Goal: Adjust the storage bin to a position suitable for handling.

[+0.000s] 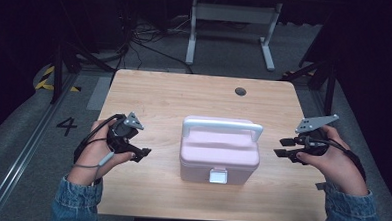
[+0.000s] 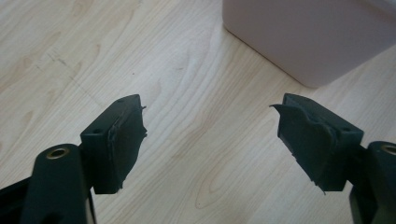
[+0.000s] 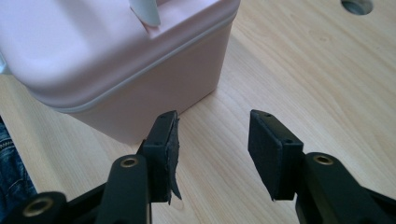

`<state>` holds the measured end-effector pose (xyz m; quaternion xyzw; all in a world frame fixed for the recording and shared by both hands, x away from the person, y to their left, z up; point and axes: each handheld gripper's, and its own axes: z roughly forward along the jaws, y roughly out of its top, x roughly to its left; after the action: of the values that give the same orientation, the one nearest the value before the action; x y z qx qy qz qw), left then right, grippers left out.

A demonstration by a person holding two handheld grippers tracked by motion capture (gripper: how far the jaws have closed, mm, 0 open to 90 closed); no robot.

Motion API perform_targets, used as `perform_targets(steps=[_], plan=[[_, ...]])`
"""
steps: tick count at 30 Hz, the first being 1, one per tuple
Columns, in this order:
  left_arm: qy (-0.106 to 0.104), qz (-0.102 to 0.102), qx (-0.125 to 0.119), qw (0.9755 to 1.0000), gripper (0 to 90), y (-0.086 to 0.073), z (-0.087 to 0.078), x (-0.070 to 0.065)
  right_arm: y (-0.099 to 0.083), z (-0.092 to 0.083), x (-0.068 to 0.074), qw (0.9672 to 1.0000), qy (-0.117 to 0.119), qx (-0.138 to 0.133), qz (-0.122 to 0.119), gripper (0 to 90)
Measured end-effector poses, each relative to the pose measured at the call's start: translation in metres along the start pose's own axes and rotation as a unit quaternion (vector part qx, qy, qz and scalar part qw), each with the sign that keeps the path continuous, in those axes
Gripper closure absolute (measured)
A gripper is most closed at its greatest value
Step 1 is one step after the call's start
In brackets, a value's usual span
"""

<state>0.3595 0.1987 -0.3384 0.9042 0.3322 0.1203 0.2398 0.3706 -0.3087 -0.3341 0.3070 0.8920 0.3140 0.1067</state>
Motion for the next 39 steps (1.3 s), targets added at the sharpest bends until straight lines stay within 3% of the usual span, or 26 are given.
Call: perform_targets(steps=[3,4,7,11,16,21,25,30,35,36,39], plan=[[0.001,-0.012,-0.005,0.9999,24.2,0.001,-0.001,0.0,0.001,-0.004,0.002,0.9999,-0.003,-0.009,-0.002,53.5],[-0.013,-0.017,-0.008,0.9997,29.9,0.002,-0.002,-0.002,0.002,-0.008,0.005,0.9998,-0.005,-0.021,-0.002,53.3],[-0.029,-0.013,-0.011,0.9994,31.8,0.005,-0.003,-0.005,0.003,-0.009,0.007,0.9995,-0.001,-0.031,-0.005,52.6],[-0.042,0.016,-0.051,0.9977,30.3,0.014,-0.006,-0.011,0.005,-0.011,0.009,0.999,-0.001,-0.043,-0.004,51.3],[-0.057,0.037,-0.11,0.9917,32.4,0.024,-0.011,-0.017,0.002,-0.011,0.012,0.9992,-0.007,-0.039,0.0,50.4],[-0.063,0.047,-0.136,0.9876,33.1,0.032,-0.009,-0.02,-0.002,-0.012,0.014,0.9993,-0.006,-0.037,0.005,50.1],[-0.084,0.062,-0.166,0.9805,36.7,0.041,-0.004,-0.024,-0.007,-0.012,0.014,0.9993,-0.009,-0.035,0.013,50.0],[-0.096,0.076,-0.196,0.9729,39.2,0.052,0.003,-0.027,-0.012,-0.014,0.013,0.9991,-0.014,-0.035,0.02,49.7],[-0.106,0.068,-0.213,0.9688,40.2,0.059,0.011,-0.027,-0.017,-0.015,0.014,0.9989,-0.015,-0.033,0.028,49.4],[-0.108,0.07,-0.22,0.967,40.2,0.061,0.014,-0.027,-0.018,-0.015,0.014,0.9989,-0.016,-0.033,0.029,49.3],[-0.108,0.072,-0.226,0.9653,40.1,0.068,0.02,-0.03,-0.021,-0.016,0.014,0.9987,-0.019,-0.033,0.033,49.2]])
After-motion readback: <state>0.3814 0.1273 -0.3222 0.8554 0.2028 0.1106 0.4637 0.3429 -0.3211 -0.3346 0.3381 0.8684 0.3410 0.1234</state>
